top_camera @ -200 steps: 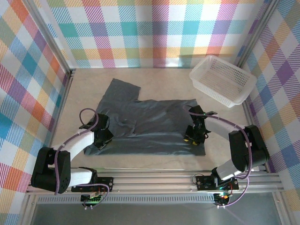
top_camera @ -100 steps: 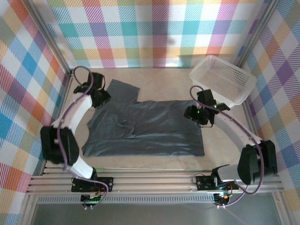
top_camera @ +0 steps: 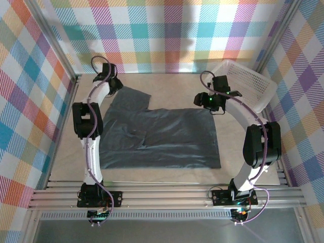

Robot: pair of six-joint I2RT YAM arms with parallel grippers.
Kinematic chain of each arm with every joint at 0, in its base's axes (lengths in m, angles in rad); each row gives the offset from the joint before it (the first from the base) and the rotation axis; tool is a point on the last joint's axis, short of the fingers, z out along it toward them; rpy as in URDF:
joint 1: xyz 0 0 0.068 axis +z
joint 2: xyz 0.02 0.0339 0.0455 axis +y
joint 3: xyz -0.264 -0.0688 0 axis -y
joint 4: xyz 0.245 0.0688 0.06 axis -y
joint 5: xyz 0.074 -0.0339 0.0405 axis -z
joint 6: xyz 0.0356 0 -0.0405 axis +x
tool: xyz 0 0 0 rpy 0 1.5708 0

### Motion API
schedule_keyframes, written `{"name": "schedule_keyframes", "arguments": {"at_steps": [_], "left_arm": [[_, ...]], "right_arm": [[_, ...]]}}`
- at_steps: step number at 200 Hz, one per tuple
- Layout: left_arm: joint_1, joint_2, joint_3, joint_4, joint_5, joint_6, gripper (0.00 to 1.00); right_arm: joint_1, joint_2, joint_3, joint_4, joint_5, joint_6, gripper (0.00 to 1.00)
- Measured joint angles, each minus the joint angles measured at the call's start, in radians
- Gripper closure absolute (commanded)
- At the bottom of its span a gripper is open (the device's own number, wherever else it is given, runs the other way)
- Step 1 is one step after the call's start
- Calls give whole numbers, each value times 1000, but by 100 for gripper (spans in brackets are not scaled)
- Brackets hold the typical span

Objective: Fold and stack the t-shirts

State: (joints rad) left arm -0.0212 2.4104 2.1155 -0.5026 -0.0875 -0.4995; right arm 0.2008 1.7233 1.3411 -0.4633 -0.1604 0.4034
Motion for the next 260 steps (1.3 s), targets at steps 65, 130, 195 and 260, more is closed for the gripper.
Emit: {"name": "schedule_keyframes", "arguments": {"at_steps": [65, 130, 195, 260], "left_arm": [[11, 280, 354, -56, 27, -69, 54], [-43, 319, 442, -179, -4, -103, 59], [-82, 319, 453, -263, -96, -108, 88], [-78, 283, 399, -272, -97, -109, 100]], "right_arm": [[-26, 0, 25, 0, -55, -1, 43], [-31, 0, 31, 7, -82, 3, 46], [-32, 0, 6, 14, -81, 21, 47], [-32, 233, 169, -55, 183, 150, 55]]}}
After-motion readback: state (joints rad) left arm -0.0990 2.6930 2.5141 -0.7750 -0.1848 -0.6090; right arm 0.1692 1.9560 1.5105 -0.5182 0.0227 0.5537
